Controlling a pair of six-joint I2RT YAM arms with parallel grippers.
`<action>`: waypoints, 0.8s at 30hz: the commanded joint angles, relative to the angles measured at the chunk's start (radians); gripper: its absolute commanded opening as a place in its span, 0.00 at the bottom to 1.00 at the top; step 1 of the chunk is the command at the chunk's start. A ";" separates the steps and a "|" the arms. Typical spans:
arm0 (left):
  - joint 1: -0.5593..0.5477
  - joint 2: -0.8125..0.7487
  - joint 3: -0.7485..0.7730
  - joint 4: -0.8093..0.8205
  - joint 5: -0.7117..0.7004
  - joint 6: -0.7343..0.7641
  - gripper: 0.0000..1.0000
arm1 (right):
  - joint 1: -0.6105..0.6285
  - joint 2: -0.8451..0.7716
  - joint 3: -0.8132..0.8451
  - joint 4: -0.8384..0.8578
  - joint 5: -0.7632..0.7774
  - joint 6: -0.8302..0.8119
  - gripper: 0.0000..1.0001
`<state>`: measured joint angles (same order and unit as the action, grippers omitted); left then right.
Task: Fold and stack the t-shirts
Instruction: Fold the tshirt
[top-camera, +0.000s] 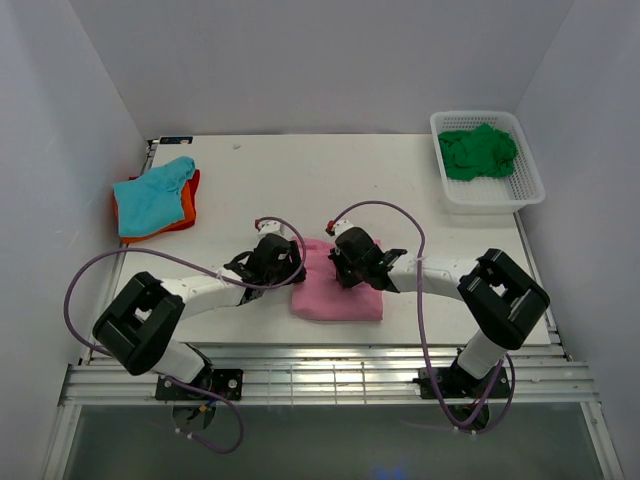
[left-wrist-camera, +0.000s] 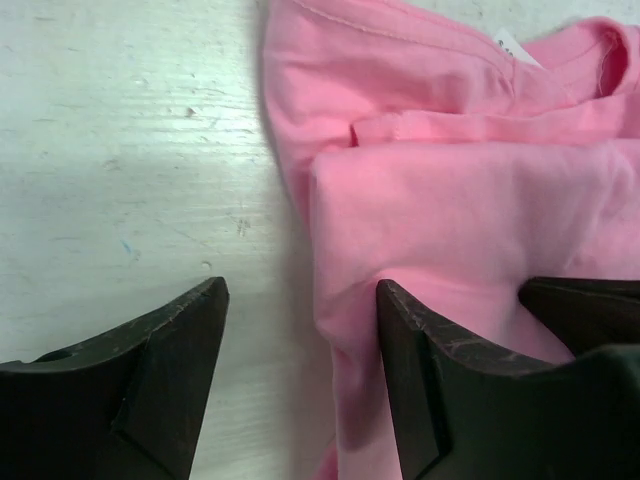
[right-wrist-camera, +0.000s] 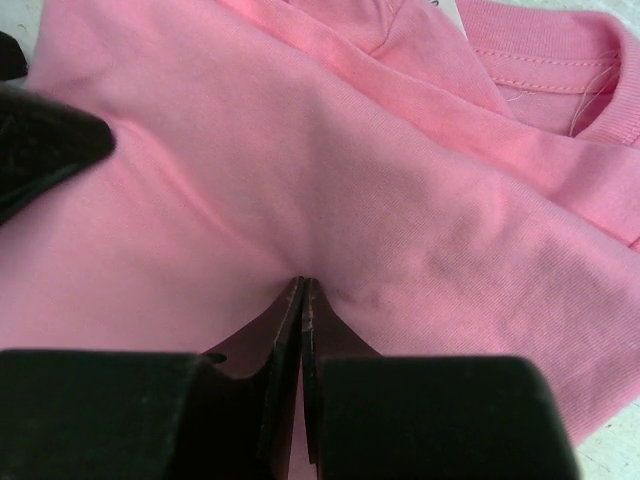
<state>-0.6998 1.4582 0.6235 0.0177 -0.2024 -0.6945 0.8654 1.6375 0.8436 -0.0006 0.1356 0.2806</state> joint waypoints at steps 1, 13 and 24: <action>0.036 -0.029 -0.030 0.057 0.021 0.044 0.71 | 0.004 -0.024 0.020 -0.056 0.009 -0.004 0.08; 0.069 0.083 -0.070 0.224 0.222 0.018 0.71 | 0.003 -0.042 0.028 -0.068 0.013 -0.011 0.08; 0.069 0.188 -0.091 0.367 0.403 -0.042 0.68 | 0.003 -0.042 0.043 -0.068 0.013 -0.014 0.08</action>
<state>-0.6300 1.6077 0.5686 0.4156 0.1108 -0.7113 0.8650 1.6218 0.8494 -0.0471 0.1364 0.2779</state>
